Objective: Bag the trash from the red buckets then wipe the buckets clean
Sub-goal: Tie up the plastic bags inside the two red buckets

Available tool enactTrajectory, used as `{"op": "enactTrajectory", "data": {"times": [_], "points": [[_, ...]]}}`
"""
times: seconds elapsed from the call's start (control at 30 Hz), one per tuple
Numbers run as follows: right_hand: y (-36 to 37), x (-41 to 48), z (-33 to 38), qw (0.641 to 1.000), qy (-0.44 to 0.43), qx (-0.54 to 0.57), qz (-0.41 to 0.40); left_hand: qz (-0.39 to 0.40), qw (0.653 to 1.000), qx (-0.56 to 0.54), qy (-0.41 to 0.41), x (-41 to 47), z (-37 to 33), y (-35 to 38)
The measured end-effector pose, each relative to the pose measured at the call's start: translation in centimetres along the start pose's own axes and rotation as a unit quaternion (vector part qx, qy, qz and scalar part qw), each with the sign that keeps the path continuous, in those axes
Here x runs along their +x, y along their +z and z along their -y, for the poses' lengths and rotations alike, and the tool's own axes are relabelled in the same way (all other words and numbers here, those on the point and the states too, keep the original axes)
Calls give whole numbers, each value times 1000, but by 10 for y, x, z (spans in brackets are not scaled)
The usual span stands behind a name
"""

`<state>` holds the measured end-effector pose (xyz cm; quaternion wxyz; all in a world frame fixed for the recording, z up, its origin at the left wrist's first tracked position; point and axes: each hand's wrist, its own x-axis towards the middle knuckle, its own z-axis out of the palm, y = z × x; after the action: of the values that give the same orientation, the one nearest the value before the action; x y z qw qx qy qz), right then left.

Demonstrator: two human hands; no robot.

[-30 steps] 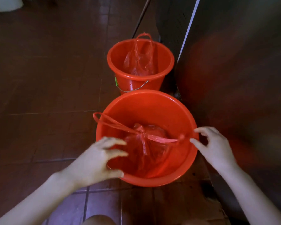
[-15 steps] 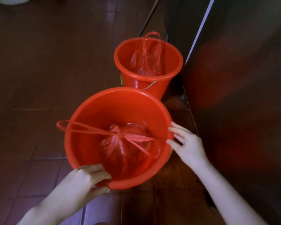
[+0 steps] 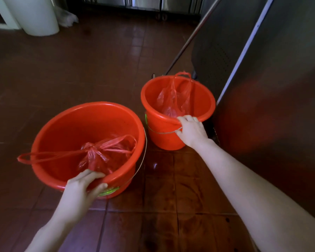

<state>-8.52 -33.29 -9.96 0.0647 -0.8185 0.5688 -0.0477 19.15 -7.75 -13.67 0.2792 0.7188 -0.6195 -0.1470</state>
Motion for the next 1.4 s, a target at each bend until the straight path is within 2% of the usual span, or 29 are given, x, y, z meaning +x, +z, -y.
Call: {"op": "enactTrajectory", "data": {"times": [0.13, 0.27, 0.43, 0.6, 0.67, 0.77, 0.87, 0.97, 1.03, 1.13, 1.2, 1.3, 1.4], "points": [[12, 34, 6, 997, 10, -44, 58, -19, 1000, -9, -7, 34, 17, 3], [20, 35, 4, 998, -7, -53, 40, -55, 998, 12, -12, 59, 26, 6], [21, 14, 1, 996, -45, -31, 78, -62, 997, 23, -29, 76, 25, 8], [16, -36, -1, 996, -57, -6, 66, -49, 997, 32, -50, 79, 23, 7], [15, -68, 5, 995, -65, -2, 81, -34, 996, 25, -85, 79, 16, 5], [17, -122, 22, 994, -79, -10, 75, -29, 991, -33, -129, 70, -9, 4], [18, -165, 46, 995, -80, -6, 63, -43, 991, -79, -103, 42, -52, 23], [20, -199, 70, 994, -86, 10, 64, -30, 983, -134, -125, 8, -89, 51], [21, -217, 76, 991, -92, 56, 78, -36, 975, -158, -153, -7, -100, 62], [14, -235, 62, 981, -72, 156, 94, -41, 977, -138, -158, -19, -101, 65], [7, -242, 35, 989, -39, 116, 77, -39, 981, -120, -147, -23, -99, 64], [-4, -253, -14, 997, 24, -40, 67, -38, 982, -107, -148, -24, -102, 64], [-6, -269, -34, 997, 9, -44, 58, -33, 982, -92, -161, -20, -105, 65]]}}
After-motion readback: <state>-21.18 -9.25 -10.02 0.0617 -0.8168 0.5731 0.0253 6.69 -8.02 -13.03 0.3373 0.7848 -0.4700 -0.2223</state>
